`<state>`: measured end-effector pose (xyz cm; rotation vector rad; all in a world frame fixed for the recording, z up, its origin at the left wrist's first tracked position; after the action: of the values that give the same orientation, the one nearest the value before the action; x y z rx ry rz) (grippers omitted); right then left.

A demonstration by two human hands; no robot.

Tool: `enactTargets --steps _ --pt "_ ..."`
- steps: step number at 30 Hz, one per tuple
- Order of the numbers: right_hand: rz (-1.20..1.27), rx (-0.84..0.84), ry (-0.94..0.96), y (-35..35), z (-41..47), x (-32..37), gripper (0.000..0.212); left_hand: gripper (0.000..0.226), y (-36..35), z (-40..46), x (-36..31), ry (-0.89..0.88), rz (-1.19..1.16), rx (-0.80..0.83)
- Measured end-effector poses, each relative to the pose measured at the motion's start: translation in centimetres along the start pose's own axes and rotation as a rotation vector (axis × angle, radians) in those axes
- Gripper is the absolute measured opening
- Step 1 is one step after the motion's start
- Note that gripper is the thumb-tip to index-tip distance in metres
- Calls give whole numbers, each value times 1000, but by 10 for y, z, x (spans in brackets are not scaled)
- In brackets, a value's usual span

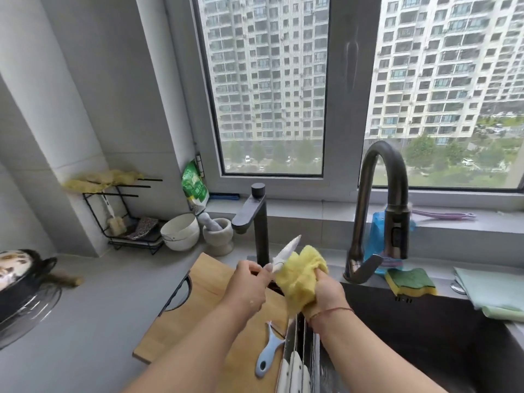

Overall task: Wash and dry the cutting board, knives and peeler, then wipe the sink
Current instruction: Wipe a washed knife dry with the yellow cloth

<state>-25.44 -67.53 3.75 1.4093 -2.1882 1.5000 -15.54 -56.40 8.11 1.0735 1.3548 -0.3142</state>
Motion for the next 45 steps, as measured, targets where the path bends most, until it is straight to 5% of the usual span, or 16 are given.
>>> enactTargets --steps 1,4,6,10,18,22,28,35,41,45 --pt "-197 -6 42 -9 -22 -7 21 32 -6 0 -4 -23 45 -28" --pt "-131 161 -10 -19 -42 -17 17 20 -20 -2 -11 -73 211 -88" --pt "-231 135 30 -16 -31 -12 29 10 -25 -10 -17 -61 73 17" --pt "-284 83 90 -12 -20 -1 35 29 -28 -27 -22 -107 -85 194" --pt "-294 297 25 -13 -36 -8 31 19 -15 -33 -15 -33 -165 -121" --pt "-438 299 91 -14 -36 -15 66 18 -17 -47 -13 3 -252 -46" --pt "-466 245 166 -24 -45 -5 44 24 -14 -58 -19 -23 -465 32" --pt "-401 484 38 -28 -61 -29 60 13 10 -58 -17 90 -485 -55" --pt "-470 421 305 -54 -66 -39 44 12 33 -62 -9 77 -692 56" --pt "-490 346 339 -73 -69 -57 66 9 60 -57 2 64 -704 92"
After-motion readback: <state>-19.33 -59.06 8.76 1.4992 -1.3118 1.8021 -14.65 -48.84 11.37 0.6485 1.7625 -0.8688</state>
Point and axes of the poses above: each hand's wrist, its own z-axis towards the middle knuckle, its own y-axis out of the back of the hand, x = y × z, the point moved 1 cm from there along z, towards the middle knuckle, and after that the axes turned 7 degrees about z, right-handed, at the moved point
